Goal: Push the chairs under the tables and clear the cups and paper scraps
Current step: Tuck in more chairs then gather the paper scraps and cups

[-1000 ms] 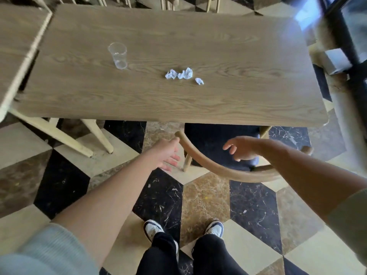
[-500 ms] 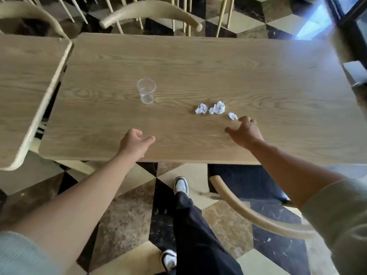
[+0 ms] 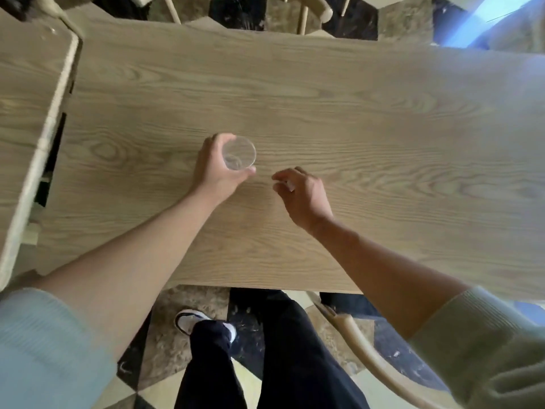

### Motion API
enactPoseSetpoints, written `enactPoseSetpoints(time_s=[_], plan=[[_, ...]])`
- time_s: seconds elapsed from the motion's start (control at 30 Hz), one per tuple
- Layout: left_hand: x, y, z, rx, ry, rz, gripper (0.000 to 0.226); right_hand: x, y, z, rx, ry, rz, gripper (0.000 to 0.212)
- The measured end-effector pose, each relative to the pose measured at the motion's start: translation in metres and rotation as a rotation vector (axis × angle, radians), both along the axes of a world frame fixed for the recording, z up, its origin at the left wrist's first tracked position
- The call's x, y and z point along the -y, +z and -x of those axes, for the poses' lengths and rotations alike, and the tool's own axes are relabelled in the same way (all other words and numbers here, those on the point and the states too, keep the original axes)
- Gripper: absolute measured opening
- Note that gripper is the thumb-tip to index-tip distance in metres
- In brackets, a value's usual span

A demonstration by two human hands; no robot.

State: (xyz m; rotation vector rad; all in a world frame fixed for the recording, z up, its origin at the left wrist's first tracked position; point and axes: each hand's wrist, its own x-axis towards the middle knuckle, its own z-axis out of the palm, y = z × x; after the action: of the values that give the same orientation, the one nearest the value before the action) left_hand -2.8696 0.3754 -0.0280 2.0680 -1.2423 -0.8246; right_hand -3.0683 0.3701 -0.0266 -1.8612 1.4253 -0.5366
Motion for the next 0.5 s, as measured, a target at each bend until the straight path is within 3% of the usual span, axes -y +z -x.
enactPoseSetpoints(time_s=[0.1,0.17,0.27,0.4,0.5], plan=[[-0.004,0.001,0.003,-0.117,-0.036,0.021,0.065,0.019,0.024,-0.022,0.182,-0.21,-0.042,0.029],[-0.011,0.007,-0.003,-0.054,-0.086,0.018,0.06,0.027,0.046,-0.045,0.203,-0.202,0.028,0.021],[-0.027,0.018,-0.018,0.014,-0.122,0.04,0.044,0.021,0.072,-0.09,0.023,0.097,0.04,0.01],[-0.059,0.028,-0.064,-0.034,0.023,0.019,0.038,0.005,0.09,-0.164,-0.458,0.561,0.013,0.017],[-0.095,0.034,-0.115,-0.008,0.102,0.067,0.038,-0.01,0.108,-0.226,-0.509,0.745,-0.054,0.018]])
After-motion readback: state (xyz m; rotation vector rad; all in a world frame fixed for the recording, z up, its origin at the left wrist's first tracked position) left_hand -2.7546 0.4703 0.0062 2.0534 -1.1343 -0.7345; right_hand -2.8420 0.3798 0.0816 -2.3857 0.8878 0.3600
